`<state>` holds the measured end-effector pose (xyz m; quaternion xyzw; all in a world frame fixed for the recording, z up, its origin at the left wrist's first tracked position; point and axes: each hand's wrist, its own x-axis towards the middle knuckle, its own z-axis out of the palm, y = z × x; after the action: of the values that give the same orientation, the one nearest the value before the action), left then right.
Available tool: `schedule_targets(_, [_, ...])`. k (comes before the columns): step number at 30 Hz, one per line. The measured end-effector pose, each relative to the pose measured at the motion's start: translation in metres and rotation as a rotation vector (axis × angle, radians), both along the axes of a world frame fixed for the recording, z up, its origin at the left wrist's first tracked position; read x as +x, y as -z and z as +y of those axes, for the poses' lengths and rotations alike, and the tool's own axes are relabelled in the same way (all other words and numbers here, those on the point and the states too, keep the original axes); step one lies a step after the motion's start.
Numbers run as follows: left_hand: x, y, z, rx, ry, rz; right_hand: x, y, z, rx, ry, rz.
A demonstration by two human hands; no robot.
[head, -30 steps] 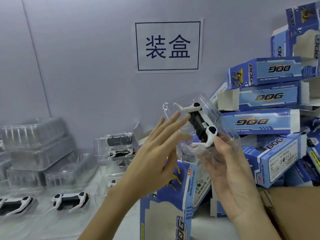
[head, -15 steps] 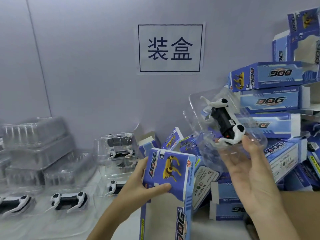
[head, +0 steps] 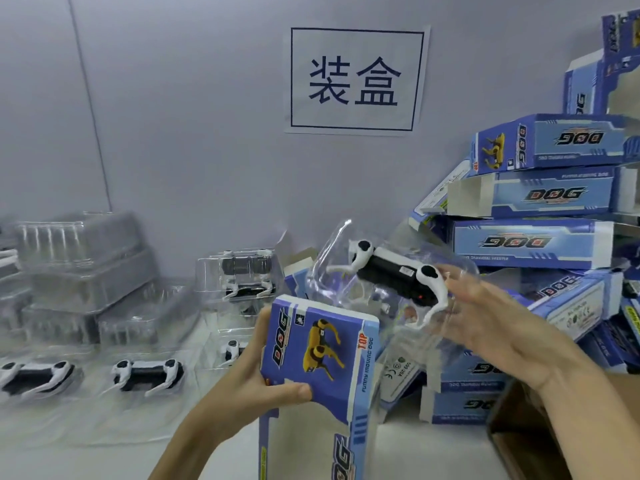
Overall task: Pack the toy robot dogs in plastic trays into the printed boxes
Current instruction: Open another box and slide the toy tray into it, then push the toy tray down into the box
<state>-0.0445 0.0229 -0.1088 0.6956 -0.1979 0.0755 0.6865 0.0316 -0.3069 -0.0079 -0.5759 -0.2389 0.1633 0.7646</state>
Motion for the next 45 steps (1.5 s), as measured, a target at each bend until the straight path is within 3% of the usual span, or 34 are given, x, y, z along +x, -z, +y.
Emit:
schedule_targets(4, [0.001, -0.01, -0.002, 0.014, -0.03, -0.068, 0.008, -0.019, -0.008, -0.176, -0.075, 0.016])
schedule_targets(7, [0.001, -0.009, -0.003, 0.065, 0.014, -0.018, 0.013, -0.036, -0.01, -0.259, -0.112, 0.011])
schedule_targets(10, [-0.001, -0.007, -0.006, 0.064, 0.028, 0.069, 0.014, -0.042, -0.007, -0.221, -0.182, 0.031])
schedule_targets(19, [-0.002, -0.016, -0.017, 0.054, 0.053, -0.02, 0.013, -0.014, 0.001, -0.177, -0.228, 0.069])
schedule_targets(21, [-0.001, -0.016, -0.017, 0.035, 0.022, -0.002, 0.01, -0.016, 0.002, -0.261, -0.17, 0.006])
schedule_targets(25, [0.0, -0.015, -0.019, 0.017, -0.014, 0.023, -0.007, -0.017, 0.007, -0.411, 0.179, -0.061])
schedule_targets(30, [0.0, -0.015, -0.023, 0.018, -0.046, 0.033, -0.035, -0.007, 0.023, -0.526, 0.328, -0.114])
schedule_targets(35, [-0.003, -0.014, -0.023, 0.027, -0.069, -0.029, -0.042, 0.015, 0.038, -0.418, 0.46, -0.157])
schedule_targets(39, [-0.008, -0.019, -0.031, 0.072, -0.166, -0.179, -0.031, 0.01, 0.037, -0.254, 0.44, -0.156])
schedule_targets(45, [-0.006, -0.025, -0.048, -0.172, -0.343, -0.2, -0.004, -0.014, 0.019, -0.238, 0.358, -0.231])
